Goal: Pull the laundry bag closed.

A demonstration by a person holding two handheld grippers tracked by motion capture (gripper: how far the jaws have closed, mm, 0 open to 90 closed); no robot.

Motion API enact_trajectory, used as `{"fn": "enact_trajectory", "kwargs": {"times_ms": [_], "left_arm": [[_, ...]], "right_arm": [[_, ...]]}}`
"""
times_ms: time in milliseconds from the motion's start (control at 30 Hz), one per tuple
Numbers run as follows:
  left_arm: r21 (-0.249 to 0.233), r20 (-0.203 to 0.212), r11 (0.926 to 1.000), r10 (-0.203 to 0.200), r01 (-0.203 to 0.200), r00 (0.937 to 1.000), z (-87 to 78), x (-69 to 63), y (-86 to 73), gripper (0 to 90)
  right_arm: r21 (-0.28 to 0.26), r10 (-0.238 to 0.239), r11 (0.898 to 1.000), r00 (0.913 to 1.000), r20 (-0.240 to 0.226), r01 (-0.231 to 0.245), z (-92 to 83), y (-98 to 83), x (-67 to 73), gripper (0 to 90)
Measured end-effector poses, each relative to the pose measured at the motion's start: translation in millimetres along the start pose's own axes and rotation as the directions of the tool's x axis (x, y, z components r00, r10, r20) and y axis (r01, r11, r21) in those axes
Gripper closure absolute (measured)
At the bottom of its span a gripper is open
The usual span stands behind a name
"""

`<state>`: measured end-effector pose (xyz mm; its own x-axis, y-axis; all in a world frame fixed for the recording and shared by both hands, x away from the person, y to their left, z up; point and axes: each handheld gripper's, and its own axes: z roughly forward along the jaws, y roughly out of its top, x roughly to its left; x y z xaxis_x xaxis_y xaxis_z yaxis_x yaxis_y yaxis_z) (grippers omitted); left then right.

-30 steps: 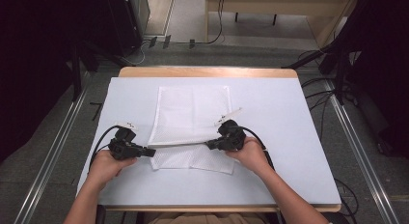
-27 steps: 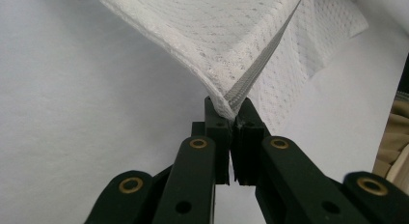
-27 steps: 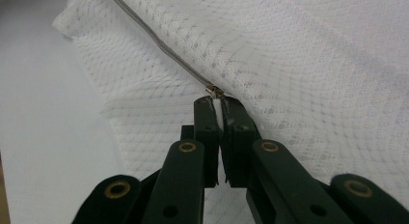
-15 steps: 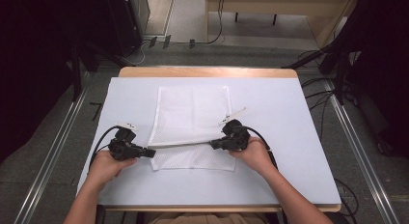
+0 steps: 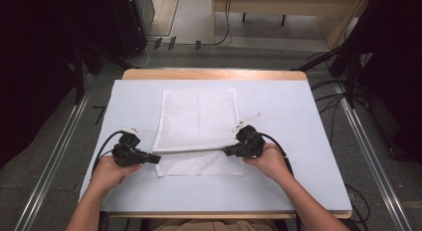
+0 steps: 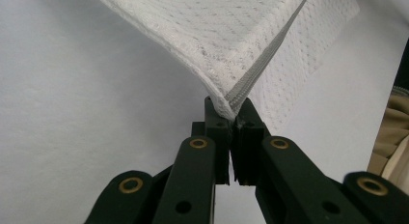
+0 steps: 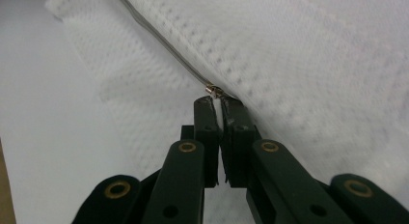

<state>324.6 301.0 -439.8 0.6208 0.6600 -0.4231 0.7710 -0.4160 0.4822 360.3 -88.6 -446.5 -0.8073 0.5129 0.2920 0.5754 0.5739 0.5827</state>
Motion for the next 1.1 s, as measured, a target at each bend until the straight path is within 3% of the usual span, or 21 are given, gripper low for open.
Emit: {"fn": "enact_trajectory", "kwargs": {"times_ms": [100, 333, 467, 733, 1100], "left_arm": [[0.006, 0.006, 1.0, 0.005, -0.005, 1.0, 0.9, -0.3, 0.6, 87.8], [0.0, 0.008, 1.0, 0.0, 0.0, 1.0, -0.8, 0.0, 0.1, 87.8], [-0.001, 0.001, 1.0, -0.003, 0.003, 1.0, -0.8, 0.0, -0.1, 87.8], [-0.017, 0.014, 0.9998, -0.014, 0.014, 0.9998, -3.0, 0.1, -1.2, 86.3], [-0.038, 0.019, 0.999, -0.021, 0.022, 0.9996, -4.7, 0.5, -1.0, 70.1]], "right_arm": [[0.002, 0.031, 1.0, 0.9995, 0.007, -0.031, -8.2, -10.5, -5.4, 88.1], [-0.021, 0.053, 0.998, 0.9983, 0.022, -0.053, -23.7, -22.8, -14.5, 88.2], [-0.028, 0.04, 0.999, 0.9988, 0.029, -0.04, -25.0, -22.4, -13.0, 88.2], [-0.037, 0.06, 0.998, 0.9981, 0.015, -0.059, -23.6, -19.4, -13.7, 87.3], [-0.05, 0.044, 0.998, 0.9987, 0.024, -0.042, -23.2, -17.9, -12.6, 83.0]]}}
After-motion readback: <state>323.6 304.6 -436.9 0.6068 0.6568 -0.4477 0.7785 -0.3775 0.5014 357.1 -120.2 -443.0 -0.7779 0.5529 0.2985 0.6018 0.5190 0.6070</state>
